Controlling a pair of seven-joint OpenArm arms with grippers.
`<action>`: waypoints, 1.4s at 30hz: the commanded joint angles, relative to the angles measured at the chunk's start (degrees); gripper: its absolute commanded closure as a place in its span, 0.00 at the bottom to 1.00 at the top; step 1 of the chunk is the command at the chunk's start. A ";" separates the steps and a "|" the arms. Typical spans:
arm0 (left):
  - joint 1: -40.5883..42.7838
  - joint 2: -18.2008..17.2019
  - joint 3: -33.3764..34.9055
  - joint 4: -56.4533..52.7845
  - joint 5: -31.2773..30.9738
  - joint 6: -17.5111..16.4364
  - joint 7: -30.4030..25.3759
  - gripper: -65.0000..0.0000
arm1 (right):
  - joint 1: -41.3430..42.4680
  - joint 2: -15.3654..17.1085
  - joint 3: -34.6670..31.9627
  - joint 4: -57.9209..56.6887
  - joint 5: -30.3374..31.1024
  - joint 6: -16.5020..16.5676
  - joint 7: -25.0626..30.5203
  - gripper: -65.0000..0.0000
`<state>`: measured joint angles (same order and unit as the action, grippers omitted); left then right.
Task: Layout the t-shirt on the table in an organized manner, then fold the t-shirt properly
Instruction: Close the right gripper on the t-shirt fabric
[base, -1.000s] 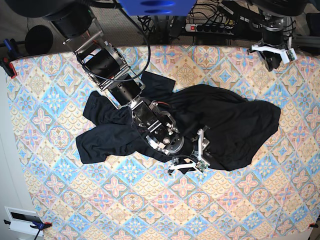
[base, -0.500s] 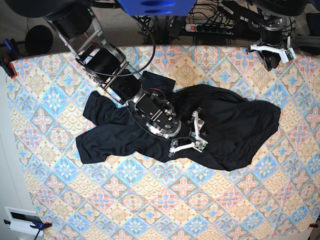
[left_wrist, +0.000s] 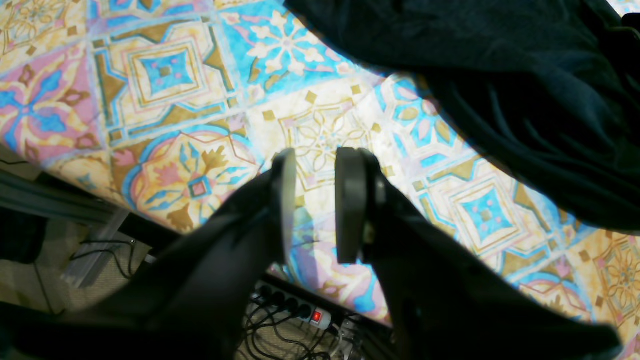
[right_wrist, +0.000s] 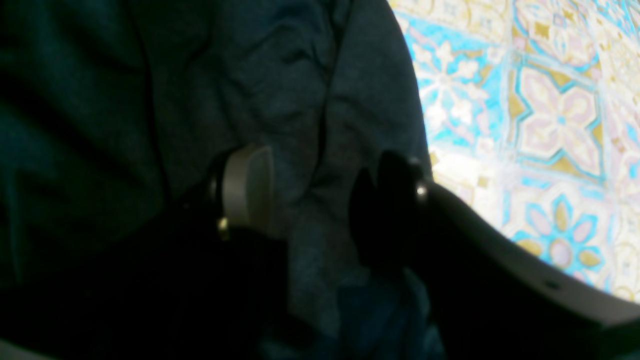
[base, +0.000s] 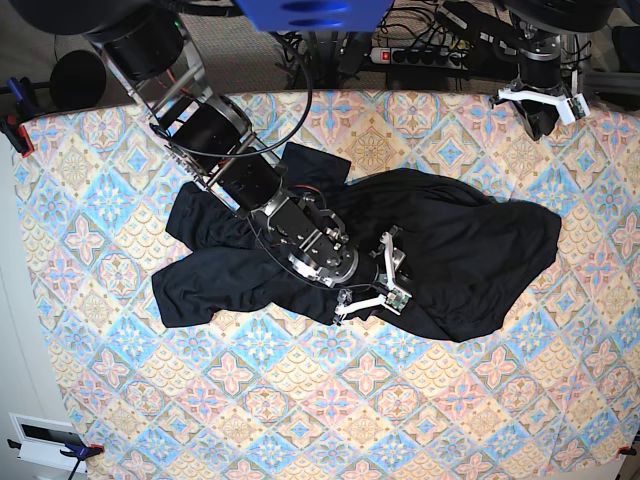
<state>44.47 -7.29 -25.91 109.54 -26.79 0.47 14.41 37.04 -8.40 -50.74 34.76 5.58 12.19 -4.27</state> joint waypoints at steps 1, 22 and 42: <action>0.59 -0.23 -0.33 0.93 0.10 -0.07 -1.27 0.79 | 2.22 -0.60 0.32 0.97 0.44 -0.19 1.50 0.50; -0.91 1.97 -0.33 0.84 0.28 -0.07 -1.27 0.79 | 2.57 -0.60 0.24 0.53 0.44 -0.27 4.40 0.50; -1.00 2.06 -0.15 0.84 0.28 -0.07 -1.27 0.79 | 2.48 -0.60 -1.00 -8.26 0.35 -0.27 9.77 0.54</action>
<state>43.05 -4.89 -25.80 109.51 -26.59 0.45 14.61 37.76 -8.51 -51.79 25.96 6.11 12.01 5.56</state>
